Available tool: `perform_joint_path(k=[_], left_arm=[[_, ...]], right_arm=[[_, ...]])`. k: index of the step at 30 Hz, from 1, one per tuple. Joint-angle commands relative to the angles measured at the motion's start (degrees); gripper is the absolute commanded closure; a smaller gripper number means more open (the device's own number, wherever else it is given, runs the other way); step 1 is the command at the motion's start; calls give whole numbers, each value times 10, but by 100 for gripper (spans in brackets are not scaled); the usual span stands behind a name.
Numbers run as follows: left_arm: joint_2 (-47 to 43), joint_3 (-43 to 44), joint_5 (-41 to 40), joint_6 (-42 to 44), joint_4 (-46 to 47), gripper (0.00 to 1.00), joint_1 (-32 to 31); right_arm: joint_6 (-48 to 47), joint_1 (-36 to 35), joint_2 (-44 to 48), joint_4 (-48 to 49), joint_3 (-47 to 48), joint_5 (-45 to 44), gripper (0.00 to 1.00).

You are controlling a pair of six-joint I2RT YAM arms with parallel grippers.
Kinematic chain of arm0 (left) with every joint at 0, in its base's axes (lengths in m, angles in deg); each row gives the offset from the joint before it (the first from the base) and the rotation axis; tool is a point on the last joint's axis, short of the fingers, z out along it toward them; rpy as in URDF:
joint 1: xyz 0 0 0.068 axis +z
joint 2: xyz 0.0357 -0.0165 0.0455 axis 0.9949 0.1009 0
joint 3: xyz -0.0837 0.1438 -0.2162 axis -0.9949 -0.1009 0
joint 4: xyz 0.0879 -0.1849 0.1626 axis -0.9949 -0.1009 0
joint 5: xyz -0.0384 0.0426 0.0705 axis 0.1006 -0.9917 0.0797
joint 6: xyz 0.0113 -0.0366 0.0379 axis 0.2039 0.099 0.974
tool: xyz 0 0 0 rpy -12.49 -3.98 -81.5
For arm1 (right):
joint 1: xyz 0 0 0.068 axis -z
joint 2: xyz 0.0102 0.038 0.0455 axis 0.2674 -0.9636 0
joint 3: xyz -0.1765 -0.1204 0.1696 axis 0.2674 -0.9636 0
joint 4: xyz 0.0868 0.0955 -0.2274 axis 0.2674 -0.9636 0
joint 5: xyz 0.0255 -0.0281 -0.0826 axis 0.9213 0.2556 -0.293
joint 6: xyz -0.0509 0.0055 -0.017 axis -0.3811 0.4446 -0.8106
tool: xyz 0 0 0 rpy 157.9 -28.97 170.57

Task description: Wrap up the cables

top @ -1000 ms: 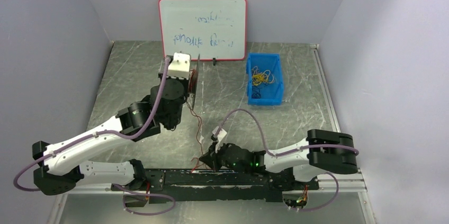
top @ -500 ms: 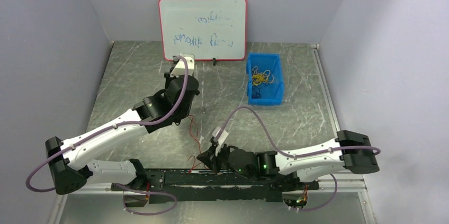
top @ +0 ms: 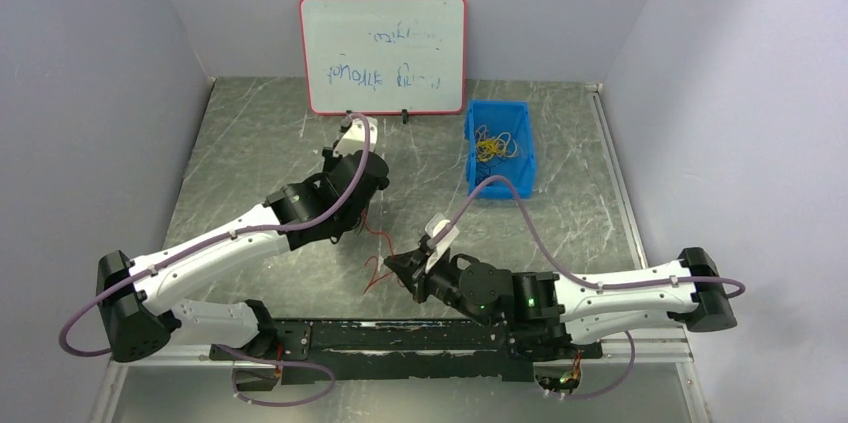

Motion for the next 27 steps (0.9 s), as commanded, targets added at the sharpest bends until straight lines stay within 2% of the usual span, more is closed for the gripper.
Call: perform_joint_path(k=[1, 5, 12, 18, 27], left_arm=[[-24, -11, 37, -3, 3, 93, 3], [-40, -15, 83, 14, 1, 93, 3], [-68, -26, 163, 67, 7, 93, 2], [-92, -28, 244, 99, -13, 93, -2], [-135, -49, 313, 133, -53, 93, -5]], right_arm=[[-82, 7, 25, -72, 43, -92, 100], [-128, 52, 43, -119, 73, -95, 100], [-189, 197, 43, -170, 104, -15, 100], [-245, 279, 7, -153, 110, -30, 100], [-246, 376, -62, -127, 128, 15, 100]])
